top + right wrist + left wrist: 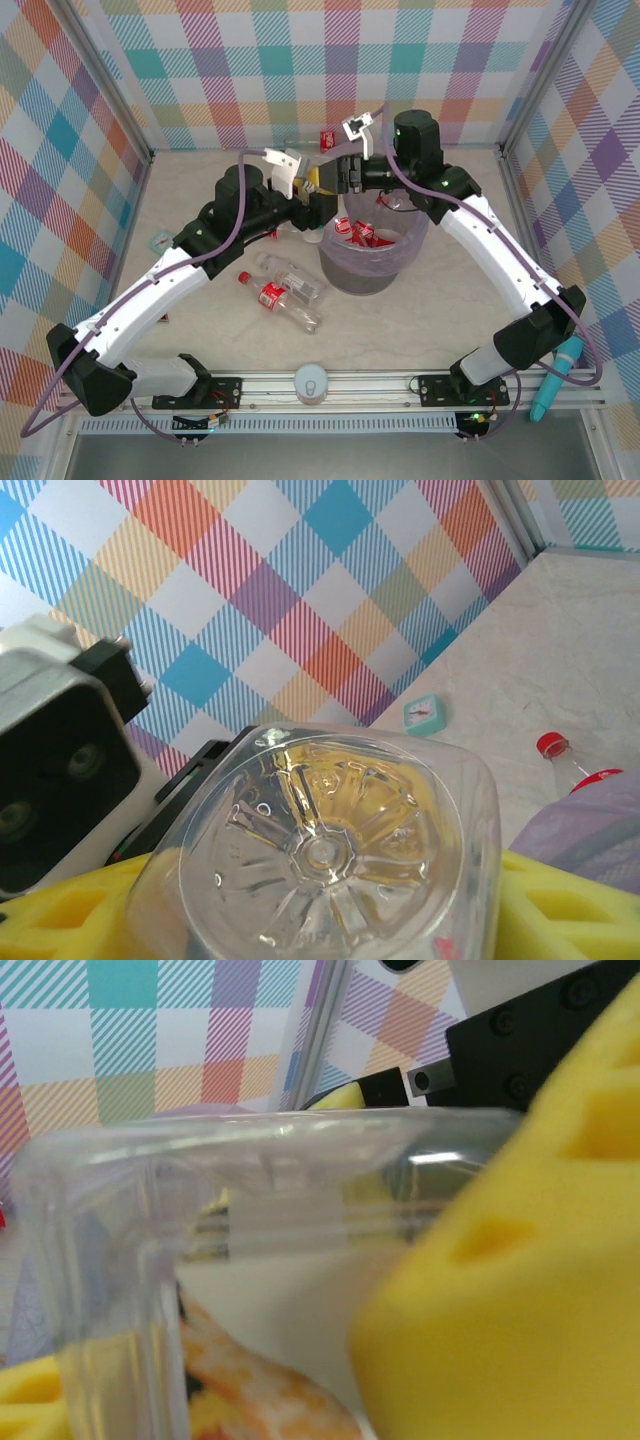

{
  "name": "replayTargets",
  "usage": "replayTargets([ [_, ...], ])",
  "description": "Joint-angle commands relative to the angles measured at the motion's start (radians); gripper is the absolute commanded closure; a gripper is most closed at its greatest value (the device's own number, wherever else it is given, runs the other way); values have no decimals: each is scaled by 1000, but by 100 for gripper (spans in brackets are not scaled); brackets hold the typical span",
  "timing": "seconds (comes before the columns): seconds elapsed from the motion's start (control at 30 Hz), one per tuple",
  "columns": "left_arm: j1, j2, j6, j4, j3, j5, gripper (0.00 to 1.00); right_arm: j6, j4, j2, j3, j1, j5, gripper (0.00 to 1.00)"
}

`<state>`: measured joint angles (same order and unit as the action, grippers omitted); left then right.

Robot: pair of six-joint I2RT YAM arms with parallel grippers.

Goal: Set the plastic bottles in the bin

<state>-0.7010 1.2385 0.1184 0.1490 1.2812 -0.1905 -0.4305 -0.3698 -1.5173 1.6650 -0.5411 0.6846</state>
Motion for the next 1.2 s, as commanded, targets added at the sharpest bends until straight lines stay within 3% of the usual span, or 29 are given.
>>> replayTargets([
  [0.0,-14,-107,3,-27,-32,21,9,19,-2,-10,68,0,-46,47],
  [0.07,-14,-167,20,38,-56,66,3,28,-6,-12,95,6,-59,47],
  [0.23,-13,-323,126,234,-136,278,2,62,-46,-15,165,49,-94,48],
  [0.3,-14,-369,220,315,-173,433,4,82,-76,-2,183,86,-114,48],
  [0.37,-11,-381,361,470,-199,661,8,102,-112,21,192,137,-130,48],
  [0.43,-6,-383,499,566,-244,772,11,137,-161,45,194,181,-153,48],
  [0.63,8,-380,768,495,-433,638,12,283,-318,83,150,240,-308,48],
  [0.83,9,-349,983,351,-621,504,17,302,-336,64,58,238,-311,50],
  [1.0,4,-294,1082,197,-750,429,19,338,-354,35,-1,219,-379,53],
  [1.17,3,-202,1093,66,-784,383,19,363,-370,-1,-35,185,-410,54],
])
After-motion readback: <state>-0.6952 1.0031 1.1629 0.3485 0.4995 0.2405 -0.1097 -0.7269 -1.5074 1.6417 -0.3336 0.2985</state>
